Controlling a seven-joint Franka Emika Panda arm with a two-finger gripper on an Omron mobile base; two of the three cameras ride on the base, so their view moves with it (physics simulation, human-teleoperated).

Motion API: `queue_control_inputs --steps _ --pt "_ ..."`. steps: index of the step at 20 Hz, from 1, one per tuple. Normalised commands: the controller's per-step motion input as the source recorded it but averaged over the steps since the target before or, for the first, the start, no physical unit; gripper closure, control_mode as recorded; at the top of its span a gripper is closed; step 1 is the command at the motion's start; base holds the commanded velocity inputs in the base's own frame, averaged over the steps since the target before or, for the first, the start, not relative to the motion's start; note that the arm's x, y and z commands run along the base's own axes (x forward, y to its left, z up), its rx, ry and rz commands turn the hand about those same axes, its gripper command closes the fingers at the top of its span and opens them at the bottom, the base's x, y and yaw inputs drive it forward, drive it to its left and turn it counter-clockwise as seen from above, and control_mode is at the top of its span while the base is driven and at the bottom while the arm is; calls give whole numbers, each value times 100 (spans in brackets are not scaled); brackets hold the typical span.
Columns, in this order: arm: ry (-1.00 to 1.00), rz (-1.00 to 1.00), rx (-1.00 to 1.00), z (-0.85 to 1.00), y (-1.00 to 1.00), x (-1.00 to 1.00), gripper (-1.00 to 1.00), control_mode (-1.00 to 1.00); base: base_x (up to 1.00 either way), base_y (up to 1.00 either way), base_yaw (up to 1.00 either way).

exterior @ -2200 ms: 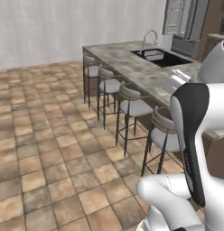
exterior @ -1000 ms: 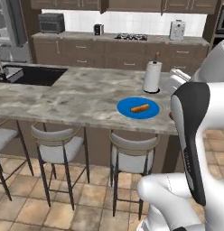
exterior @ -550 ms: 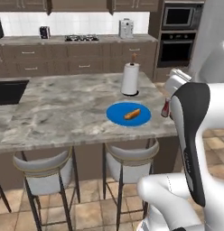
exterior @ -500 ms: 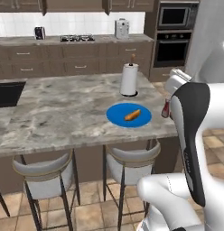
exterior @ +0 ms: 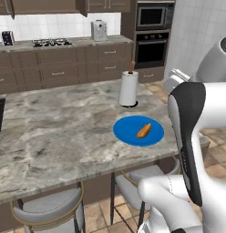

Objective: Move the hot dog bun to the plate on the dining table and place the condiment next to that plate. Then navigate to the fridge and take the sausage and place it on the plate as well.

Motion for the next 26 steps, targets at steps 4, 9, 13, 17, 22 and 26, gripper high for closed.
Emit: queue_control_inputs --steps 4,9,13,17,22,26 --pt "0 0 0 0 0 0 100 100 86 0 -5" --pt "16 -6 2 -15 4 60 100 -100 37 2 -4" --pt "35 -7 2 -54 5 100 100 -100 0 0 0" --pt "28 -1 6 -77 0 91 100 -100 0 0 0" --pt "16 0 9 -79 0 84 100 -100 0 0 0" --pt "6 0 10 -73 0 83 100 -100 0 0 0"
